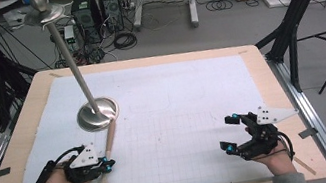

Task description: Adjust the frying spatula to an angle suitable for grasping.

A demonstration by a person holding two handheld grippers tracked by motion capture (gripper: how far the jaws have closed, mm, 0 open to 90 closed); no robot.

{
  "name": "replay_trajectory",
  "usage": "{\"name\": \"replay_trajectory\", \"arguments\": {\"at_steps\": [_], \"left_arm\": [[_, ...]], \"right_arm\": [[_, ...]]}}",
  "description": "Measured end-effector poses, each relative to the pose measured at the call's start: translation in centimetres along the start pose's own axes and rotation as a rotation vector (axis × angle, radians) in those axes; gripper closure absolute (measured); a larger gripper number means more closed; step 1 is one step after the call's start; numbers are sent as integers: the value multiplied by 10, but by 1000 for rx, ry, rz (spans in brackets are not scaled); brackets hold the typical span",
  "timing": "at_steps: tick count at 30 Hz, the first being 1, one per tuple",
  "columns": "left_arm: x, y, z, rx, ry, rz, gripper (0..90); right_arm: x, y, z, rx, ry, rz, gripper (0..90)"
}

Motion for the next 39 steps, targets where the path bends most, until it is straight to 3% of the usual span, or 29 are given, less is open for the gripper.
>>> {"name": "replay_trajectory", "arguments": {"at_steps": [8,13,17,23,26,31,39], "left_arm": [[5,7,3,-5,5,2,900],[2,9,9,-7,67,-33,898],[-8,18,28,-76,119,-107,898],[2,13,58,-169,198,-68,898],[4,7,63,-157,228,-64,898],[4,-5,67,-138,242,-58,895],[-2,-14,71,-123,204,-65,896]], "right_arm": [[0,0,0,2,5,-1,76],[0,0,0,3,5,-1,76],[0,0,0,5,5,4,76],[2,-1,0,6,3,17,76],[3,0,0,9,6,16,76],[5,3,0,14,1,16,76],[5,9,1,31,-6,10,76]]}}
Point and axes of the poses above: each handheld gripper's, and its own axes: y roughly backward along the jaws, x roughly out of its underside, z roughly to its left, the point moved 7 cm from there along -y, roughly forward along the jaws, and after that the axes turned 7 degrees about -z, right-handed, at the moved point
